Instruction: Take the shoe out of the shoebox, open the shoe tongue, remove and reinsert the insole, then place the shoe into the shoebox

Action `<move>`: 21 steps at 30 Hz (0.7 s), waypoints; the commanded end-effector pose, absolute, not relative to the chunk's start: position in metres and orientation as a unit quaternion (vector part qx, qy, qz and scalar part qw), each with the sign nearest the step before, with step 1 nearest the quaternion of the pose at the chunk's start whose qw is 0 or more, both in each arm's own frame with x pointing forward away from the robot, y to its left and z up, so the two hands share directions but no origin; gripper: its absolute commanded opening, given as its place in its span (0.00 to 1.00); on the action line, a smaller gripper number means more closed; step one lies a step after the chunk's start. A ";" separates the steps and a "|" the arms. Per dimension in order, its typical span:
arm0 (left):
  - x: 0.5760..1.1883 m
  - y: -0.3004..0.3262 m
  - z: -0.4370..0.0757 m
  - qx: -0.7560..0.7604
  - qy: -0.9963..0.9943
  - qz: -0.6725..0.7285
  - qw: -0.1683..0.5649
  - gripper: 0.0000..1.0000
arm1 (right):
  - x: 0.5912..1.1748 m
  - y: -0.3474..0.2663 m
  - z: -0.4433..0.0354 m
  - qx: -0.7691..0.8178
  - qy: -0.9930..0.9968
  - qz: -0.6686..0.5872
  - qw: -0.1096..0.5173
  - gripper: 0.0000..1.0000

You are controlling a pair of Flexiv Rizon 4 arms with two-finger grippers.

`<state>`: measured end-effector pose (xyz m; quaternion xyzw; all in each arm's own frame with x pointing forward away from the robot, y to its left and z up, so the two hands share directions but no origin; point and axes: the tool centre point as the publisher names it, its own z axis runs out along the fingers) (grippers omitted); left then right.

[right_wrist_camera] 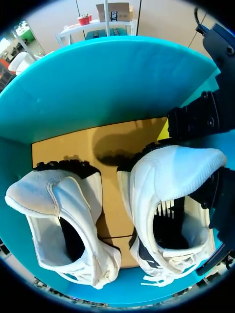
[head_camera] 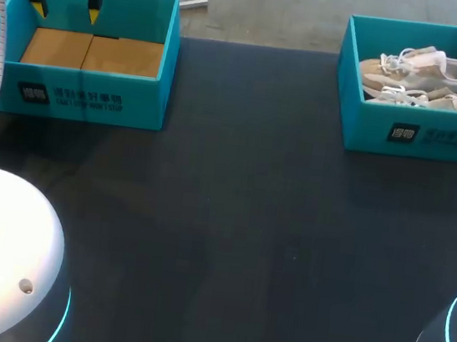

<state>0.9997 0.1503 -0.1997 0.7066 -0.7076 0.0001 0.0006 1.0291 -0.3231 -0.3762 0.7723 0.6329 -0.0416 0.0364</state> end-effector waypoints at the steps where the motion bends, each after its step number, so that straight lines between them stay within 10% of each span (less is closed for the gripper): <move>1: 1.000 0.150 -0.200 0.707 -0.708 0.000 0.001 1.00 | 1.026 -0.319 -0.364 0.778 0.624 -0.052 0.053 0.00; 21: 1.000 0.150 -0.200 0.707 -0.708 0.000 0.001 1.00 | 1.038 -0.350 -0.289 0.831 0.543 -0.050 0.111 0.00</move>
